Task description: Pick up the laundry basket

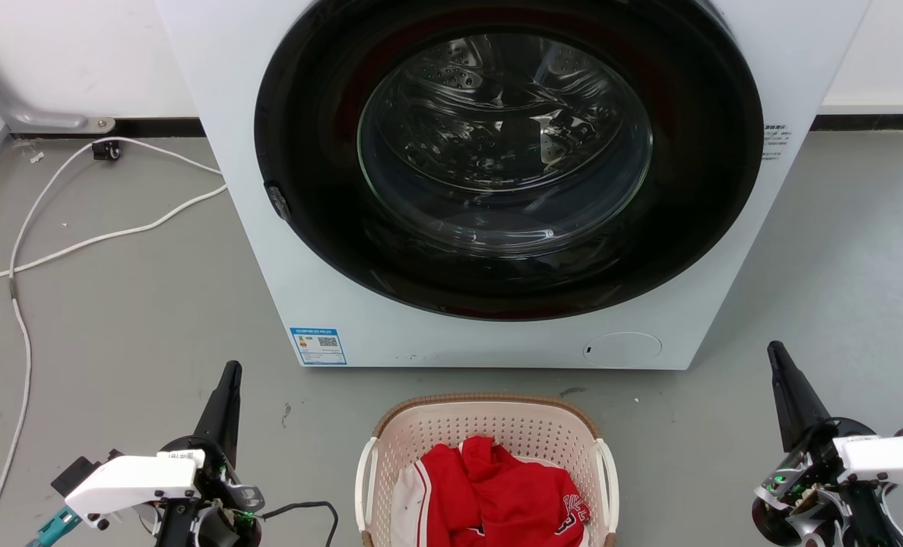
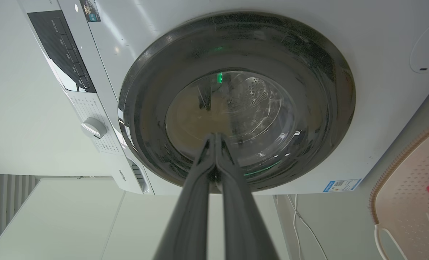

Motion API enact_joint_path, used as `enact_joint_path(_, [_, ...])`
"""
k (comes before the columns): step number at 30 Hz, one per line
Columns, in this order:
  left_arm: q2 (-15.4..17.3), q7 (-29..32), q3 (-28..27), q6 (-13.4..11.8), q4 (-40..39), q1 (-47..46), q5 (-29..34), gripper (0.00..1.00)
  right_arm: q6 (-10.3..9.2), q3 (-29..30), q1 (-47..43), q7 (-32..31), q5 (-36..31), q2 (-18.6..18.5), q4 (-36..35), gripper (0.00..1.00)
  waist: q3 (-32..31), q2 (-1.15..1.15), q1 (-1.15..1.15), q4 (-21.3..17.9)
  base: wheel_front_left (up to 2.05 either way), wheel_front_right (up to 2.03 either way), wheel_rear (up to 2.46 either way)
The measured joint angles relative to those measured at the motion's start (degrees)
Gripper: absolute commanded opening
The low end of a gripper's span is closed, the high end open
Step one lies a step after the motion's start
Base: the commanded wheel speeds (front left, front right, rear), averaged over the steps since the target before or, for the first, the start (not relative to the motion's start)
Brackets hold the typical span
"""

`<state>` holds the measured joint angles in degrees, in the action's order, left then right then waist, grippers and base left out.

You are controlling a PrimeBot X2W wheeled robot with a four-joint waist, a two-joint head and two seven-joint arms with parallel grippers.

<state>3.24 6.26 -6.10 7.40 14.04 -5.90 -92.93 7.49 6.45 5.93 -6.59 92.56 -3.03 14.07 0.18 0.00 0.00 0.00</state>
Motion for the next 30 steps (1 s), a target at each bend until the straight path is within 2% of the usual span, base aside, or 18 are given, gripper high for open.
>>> enact_joint_path(30, [-0.1,0.1,-0.1,0.0,0.0,0.0,0.1,0.0,0.0,0.0,0.0,0.0,0.0,0.0,0.0,0.0,0.0,0.0,0.0,0.0,0.0,0.0,0.0])
